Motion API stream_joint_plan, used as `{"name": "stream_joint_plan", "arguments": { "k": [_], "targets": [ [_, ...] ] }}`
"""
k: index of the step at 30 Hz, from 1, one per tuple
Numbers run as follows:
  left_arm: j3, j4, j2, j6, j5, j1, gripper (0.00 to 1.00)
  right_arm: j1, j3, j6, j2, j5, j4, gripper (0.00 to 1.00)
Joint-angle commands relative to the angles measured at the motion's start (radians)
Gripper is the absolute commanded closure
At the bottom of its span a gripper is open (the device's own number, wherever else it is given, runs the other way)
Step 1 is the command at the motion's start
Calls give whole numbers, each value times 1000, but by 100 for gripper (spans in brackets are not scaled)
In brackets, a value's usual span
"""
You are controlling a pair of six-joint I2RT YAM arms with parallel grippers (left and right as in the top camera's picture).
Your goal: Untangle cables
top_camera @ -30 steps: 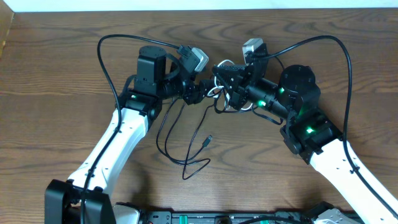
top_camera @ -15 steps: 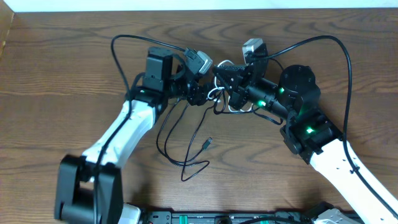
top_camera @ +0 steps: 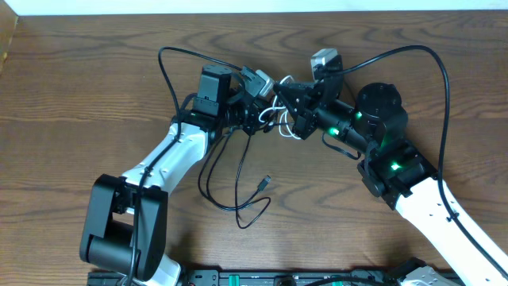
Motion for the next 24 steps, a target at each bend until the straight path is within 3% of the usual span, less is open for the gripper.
{"name": "stream_joint_plan", "arguments": {
  "k": [1, 8, 12, 15, 19, 24],
  "targets": [
    [2, -34, 2, -13, -69, 33, 92, -5, 5, -17, -14, 225, 7, 99],
    [2, -142, 2, -13, -76, 121, 92, -45, 5, -16, -69, 846, 5, 99],
    [2, -183, 2, -12, -76, 177, 92, -80, 5, -17, -122, 1047, 4, 99],
    [2, -209, 1, -13, -75, 214, 93, -114, 5, -17, -168, 1064, -4, 99],
    [2, -226, 1, -13, -24, 221, 92, -126, 5, -16, -186, 946, -48, 99],
    [2, -222, 1, -13, 121, 198, 92, -126, 5, 16, -138, 702, -138, 82]
  ]
}}
